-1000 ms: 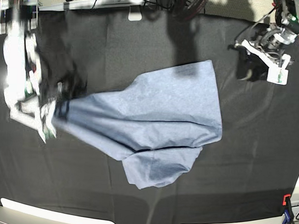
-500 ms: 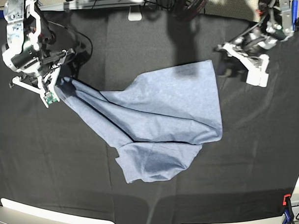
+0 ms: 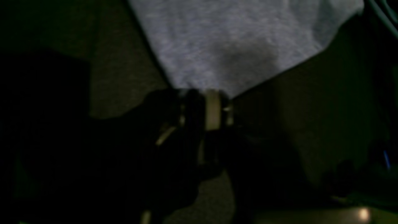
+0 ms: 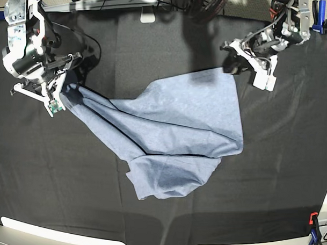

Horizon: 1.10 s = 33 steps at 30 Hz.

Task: Layout the t-shirt on the table in an organized manner, then fold the t-shirt properly
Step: 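Grasp the opposite shirt corner with the left gripper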

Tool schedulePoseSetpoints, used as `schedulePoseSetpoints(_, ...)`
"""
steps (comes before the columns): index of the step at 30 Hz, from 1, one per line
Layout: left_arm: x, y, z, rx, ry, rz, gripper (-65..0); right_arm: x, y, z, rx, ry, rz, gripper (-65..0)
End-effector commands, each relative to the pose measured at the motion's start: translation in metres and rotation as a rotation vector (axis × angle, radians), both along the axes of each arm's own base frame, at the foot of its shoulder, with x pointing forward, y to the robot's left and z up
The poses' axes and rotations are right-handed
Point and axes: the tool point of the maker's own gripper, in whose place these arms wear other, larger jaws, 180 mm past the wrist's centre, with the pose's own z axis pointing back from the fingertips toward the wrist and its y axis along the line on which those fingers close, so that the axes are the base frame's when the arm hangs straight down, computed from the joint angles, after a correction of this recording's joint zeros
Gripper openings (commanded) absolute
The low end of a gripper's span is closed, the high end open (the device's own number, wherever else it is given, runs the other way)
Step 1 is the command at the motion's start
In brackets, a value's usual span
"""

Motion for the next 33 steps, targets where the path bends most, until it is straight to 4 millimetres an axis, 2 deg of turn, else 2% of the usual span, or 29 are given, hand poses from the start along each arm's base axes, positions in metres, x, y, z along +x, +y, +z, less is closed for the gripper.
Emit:
schedulePoseSetpoints(1,0.005,0.004,0.004,0.021,-0.032,0.0,-59.8,0.007,-0.005,0.011,-0.024,-0.037,0.002,-65.0)
schedulePoseSetpoints(2,0.006,0.007,0.002,0.054,-0.041,-0.004,-57.6,0.007,-0.005,0.011,-0.024,-0.037,0.002,-65.0)
schedulePoseSetpoints(5,0.006,0.012,0.0,0.086,-0.046,-0.005,-45.4,0.007,-0.005,0.011,-0.024,-0.038,0.002,-65.0)
schedulePoseSetpoints(7,0.008,0.012,0.002,0.08,-0.059,0.007,-41.7,0.007,-0.005,0.011,-0.024,-0.037,0.002,-65.0)
schedulePoseSetpoints(14,0.024,0.034,-0.001,0.174,-0.071,0.103,-41.7,0.007,-0.005,0.011,-0.024,-0.038,0.002,-65.0)
schedulePoseSetpoints(22,0.027,0.021,0.003,0.111,-0.07,0.119,-41.7,0.007,-0.005,0.011,-0.024,-0.038,0.002,-65.0)
schedulePoseSetpoints(25,0.031,0.025,0.011,0.112,-0.095,0.12,-41.7,0.007,-0.005,0.011,-0.024,-0.037,0.002,-65.0)
schedulePoseSetpoints(29,0.039,0.035,0.031,0.083,-0.146,0.154,-41.7,0.007,-0.005,0.011,-0.024,-0.037,0.002,-65.0)
schedulePoseSetpoints(33,0.039,0.037,0.032,0.086,-0.149,0.162,-41.7,0.007,-0.005,0.011,-0.024,-0.037,0.002,-65.0)
